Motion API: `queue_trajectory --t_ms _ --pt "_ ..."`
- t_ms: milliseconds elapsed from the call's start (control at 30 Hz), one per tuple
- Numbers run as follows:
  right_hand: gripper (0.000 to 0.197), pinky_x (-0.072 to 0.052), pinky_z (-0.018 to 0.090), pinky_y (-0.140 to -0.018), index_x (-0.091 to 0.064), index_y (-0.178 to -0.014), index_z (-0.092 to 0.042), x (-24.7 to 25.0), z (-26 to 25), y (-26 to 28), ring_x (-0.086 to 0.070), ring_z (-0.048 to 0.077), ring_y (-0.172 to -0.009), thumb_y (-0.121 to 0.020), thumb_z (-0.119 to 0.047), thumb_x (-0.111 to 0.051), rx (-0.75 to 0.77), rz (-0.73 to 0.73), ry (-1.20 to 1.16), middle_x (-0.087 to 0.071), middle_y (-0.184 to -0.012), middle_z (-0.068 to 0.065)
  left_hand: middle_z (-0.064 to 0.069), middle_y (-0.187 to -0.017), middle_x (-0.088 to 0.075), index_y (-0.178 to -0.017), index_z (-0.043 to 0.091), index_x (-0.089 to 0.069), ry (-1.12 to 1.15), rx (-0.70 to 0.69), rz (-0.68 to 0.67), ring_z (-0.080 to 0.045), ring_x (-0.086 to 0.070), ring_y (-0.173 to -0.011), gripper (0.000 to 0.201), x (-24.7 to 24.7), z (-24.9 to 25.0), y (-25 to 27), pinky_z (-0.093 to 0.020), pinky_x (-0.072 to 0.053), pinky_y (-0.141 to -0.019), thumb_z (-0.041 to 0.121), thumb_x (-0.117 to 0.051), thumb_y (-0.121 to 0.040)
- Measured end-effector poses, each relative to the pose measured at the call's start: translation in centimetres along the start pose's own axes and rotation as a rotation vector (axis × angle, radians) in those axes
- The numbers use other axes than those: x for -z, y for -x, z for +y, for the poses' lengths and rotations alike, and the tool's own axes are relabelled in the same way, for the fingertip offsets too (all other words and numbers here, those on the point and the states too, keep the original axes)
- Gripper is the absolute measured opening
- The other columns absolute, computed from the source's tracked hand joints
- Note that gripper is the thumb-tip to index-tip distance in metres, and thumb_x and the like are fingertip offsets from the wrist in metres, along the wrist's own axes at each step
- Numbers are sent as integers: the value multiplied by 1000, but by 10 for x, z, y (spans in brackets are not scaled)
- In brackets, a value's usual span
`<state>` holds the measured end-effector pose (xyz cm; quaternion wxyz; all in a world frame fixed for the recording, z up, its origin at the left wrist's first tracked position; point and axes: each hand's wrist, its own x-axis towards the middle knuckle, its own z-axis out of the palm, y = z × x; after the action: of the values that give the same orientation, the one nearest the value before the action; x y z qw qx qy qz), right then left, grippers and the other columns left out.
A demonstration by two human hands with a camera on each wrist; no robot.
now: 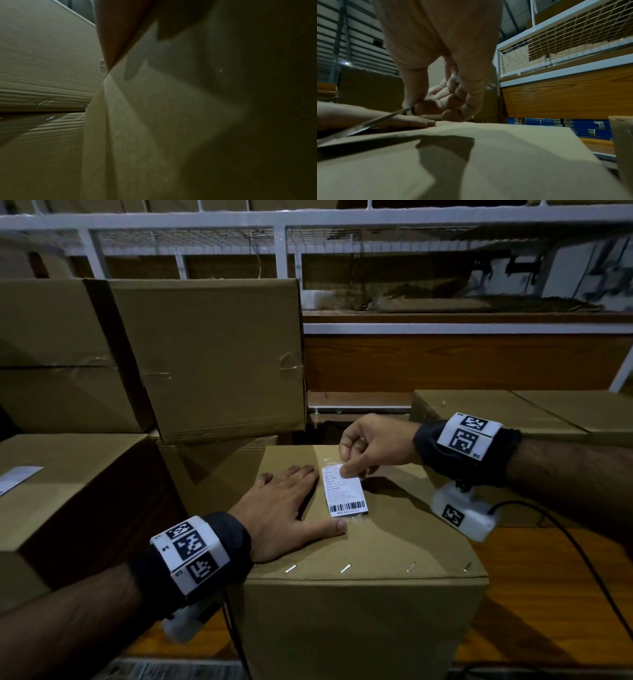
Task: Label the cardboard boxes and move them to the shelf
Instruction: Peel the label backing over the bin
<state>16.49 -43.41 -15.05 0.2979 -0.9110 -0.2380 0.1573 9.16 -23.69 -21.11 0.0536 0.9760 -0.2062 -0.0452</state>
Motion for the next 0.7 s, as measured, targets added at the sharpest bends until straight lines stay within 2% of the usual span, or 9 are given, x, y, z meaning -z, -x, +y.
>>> queue_trajectory --t_ms 100,167,300,433,500,567,633,700 --pt "25 -56 38 -75 -53 -94 -9 3 1 5 -69 22 -75 -80 -6 -73 2 -29 -99 -70 -70 5 8 -160 -3 -153 25 -2 -1 7 0 -8 -5 -146 105 0 1 0 -37 -6 -117 87 -21 -72" --pt "27 -55 38 -73 -53 -98 -9 4 2 12 -67 26 -77 -80 -4 -73 4 -55 -151 -70 -71 6 7 -160 -4 -153 24 -3 -2 12 5 -8 -6 -146 106 1 1 -1 -37 -7 -118 88 -21 -70" --pt "29 -55 39 -76 -59 -104 -6 6 3 28 -67 24 -77 -79 -5 -73 14 -22 -141 -72 -73 5 6 -160 -8 -153 25 -7 16 12 4 -10 -11 -145 111 5 5 3 -35 -10 -117 91 -22 -65" --pt "30 -55 43 -80 -63 -103 -2 10 0 43 -67 23 -76 -76 -7 -75 6 52 -161 -73 -75 5 4 -157 -21 -152 24 -16 63 16 -40 -15 -25 -141 110 20 12 12 -31 -20 -114 86 -38 -64" --pt "31 -55 40 -76 -63 -103 1 10 -1 50 -66 21 -73 -76 -7 -75 7 67 -178 -73 -76 7 2 -151 -35 -150 24 -22 137 7 -61 -15 -39 -132 109 33 14 15 -31 -34 -108 81 -43 -59" --pt "29 -54 33 -69 -63 -102 3 9 -3 57 -66 19 -70 -76 -6 -75 9 74 -191 -73 -75 7 0 -138 -51 -147 23 -28 219 -14 -30 -12 -52 -119 102 45 18 19 -25 -46 -95 76 -46 -61" --pt "25 -53 29 -67 -64 -98 1 9 -7 63 -65 16 -67 -77 -6 -74 12 77 -202 -72 -73 5 0 -125 -61 -142 20 -36 227 -61 24 -8 -58 -104 92 56 24 23 -16 -49 -80 72 -43 -66" --pt "22 -53 28 -66 -64 -97 -1 8 -12 69 -65 13 -66 -77 -7 -73 20 78 -207 -72 -71 2 0 -118 -64 -138 19 -43 200 -106 63 -7 -61 -97 86 64 31 28 -16 -52 -77 70 -40 -69"
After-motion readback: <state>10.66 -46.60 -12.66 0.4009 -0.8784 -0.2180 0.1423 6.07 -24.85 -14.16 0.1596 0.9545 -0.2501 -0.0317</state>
